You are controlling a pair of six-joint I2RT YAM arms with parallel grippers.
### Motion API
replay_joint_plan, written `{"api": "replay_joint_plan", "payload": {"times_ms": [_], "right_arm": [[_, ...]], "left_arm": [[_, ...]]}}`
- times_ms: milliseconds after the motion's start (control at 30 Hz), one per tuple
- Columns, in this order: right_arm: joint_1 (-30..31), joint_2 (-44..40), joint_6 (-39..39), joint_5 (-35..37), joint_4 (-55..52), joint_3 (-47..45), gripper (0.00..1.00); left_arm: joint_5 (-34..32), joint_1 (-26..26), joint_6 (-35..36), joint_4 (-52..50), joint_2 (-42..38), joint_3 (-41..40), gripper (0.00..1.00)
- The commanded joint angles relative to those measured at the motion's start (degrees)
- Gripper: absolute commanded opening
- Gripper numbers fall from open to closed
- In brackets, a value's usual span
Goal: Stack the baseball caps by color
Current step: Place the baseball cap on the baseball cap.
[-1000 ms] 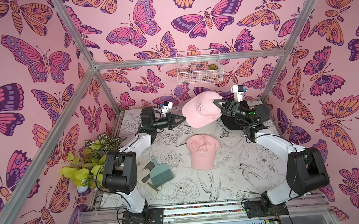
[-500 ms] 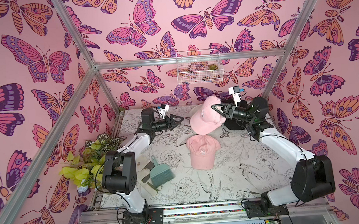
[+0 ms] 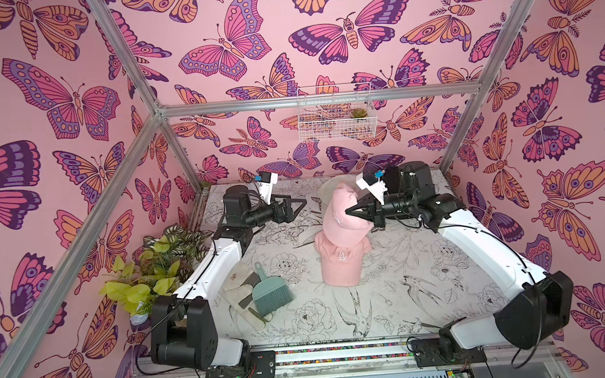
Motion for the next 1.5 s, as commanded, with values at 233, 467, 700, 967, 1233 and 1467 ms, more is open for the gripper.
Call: {"api": "replay_joint_plan", "payload": {"times_ms": [233,467,700,967,1233,1467], "right_arm": [[8.1,-2.2,-44.8,1.7,-36.9,3.4,0.0],[9.5,-1.7,-46.7,8.9,-40.3,3.4,0.0],[9.8,-1.4,-49.0,7.7,-41.2,3.5,0.0],[9.9,0.1,-50.4,6.5,-43.0,3.9,0.0],[9.7,0.9,-47.8,8.0,-40.7,3.7,0.0],[8.0,0.2,-44.2,6.9,-37.6,0.3,0.02]], "left_arm": [[23.4,-5.2,42.5,-38.6,-4.1,6.6,1.0],[19.7,-10.3,56.5,-52.6,-5.0,7.2,1.0],[11.0,-16.1,57.8,-53.8,-1.2,9.0,1.0],[4.4,-19.3,58.7,-53.2,4.7,13.2,1.0],[8.3,-19.5,61.0,-53.6,5.1,12.8,0.37],[15.3,-15.2,62.2,-53.4,2.0,11.0,0.0]]}}
